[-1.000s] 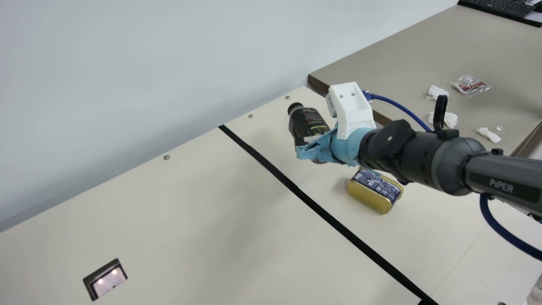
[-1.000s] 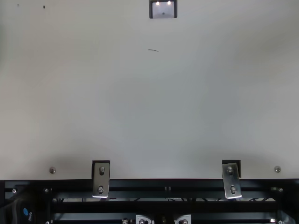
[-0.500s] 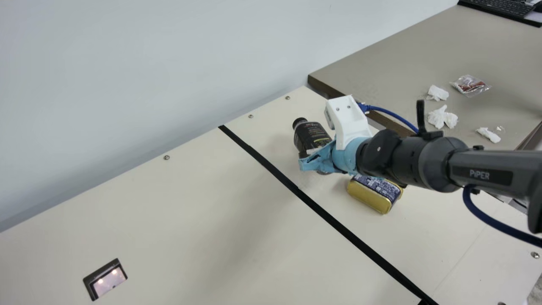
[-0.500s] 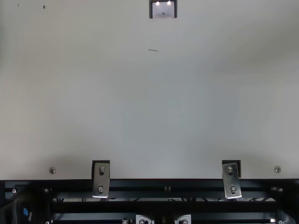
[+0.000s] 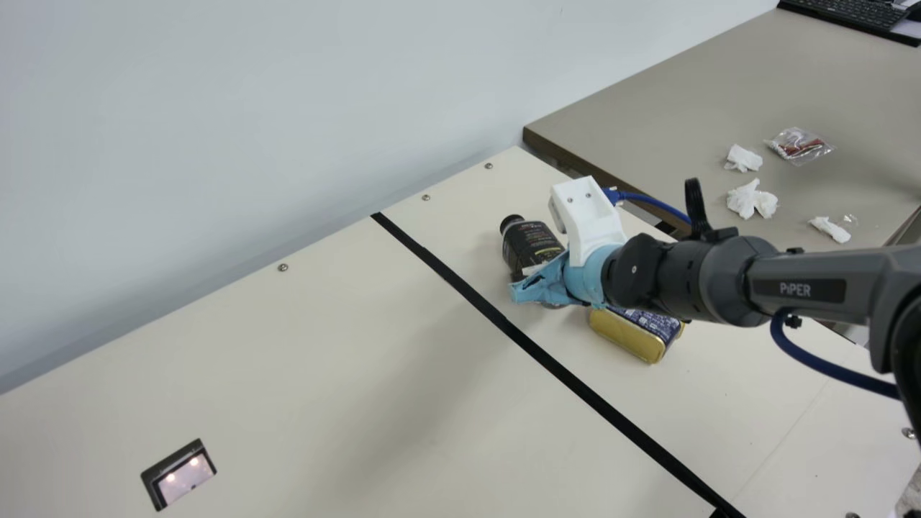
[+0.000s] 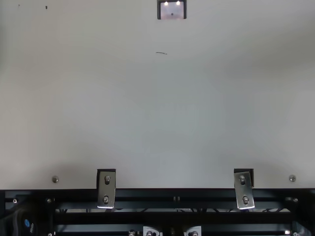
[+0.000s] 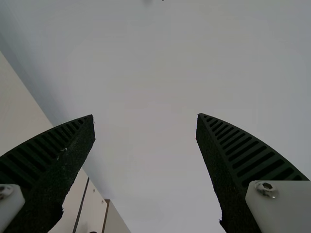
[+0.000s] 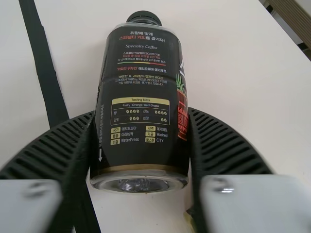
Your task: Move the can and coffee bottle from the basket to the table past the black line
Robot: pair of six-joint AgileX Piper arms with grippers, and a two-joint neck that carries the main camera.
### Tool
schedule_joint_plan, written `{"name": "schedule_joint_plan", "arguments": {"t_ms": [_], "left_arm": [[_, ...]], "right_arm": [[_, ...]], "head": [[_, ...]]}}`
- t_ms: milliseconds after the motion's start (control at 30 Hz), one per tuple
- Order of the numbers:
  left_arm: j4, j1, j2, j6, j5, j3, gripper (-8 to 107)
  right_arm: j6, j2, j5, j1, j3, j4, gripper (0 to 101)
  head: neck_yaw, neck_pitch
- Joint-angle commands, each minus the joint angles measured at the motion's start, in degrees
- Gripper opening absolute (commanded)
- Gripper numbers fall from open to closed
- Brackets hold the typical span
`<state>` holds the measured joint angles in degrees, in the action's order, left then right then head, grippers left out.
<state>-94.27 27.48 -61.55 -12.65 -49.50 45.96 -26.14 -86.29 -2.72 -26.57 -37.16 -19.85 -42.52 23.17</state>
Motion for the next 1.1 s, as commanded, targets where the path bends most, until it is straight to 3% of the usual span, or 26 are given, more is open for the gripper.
{"name": "schedule_joint_plan", "arguments": {"t_ms": [0,267,500,767,1067], "left_arm": [[0.0,0.0,0.0,0.0,0.0,0.0,90],[0.0,0.0,0.0,0.0,0.0,0.0,90],[0.0,0.0,0.0,0.0,0.0,0.0,90],[0.0,0.0,0.0,0.0,0.0,0.0,90],[0.0,0.0,0.0,0.0,0.0,0.0,90]], "right_arm": [[1.07,0.13,-0.01,-0.24,0.21,1.33,101],[4.79,2.4,0.13,-0.78,0.77,5.13,101],[7.87,8.43,3.6,1.66,-1.15,7.21,101],[12.22,13.75,8.76,9.37,-4.69,7.07,101],[14.8,16.79,12.32,19.84,-7.91,5.1,101]], "head": [[-1.43,1.82],[-1.43,1.82],[-1.43,1.82],[0.47,1.83],[12.95,1.83]]}}
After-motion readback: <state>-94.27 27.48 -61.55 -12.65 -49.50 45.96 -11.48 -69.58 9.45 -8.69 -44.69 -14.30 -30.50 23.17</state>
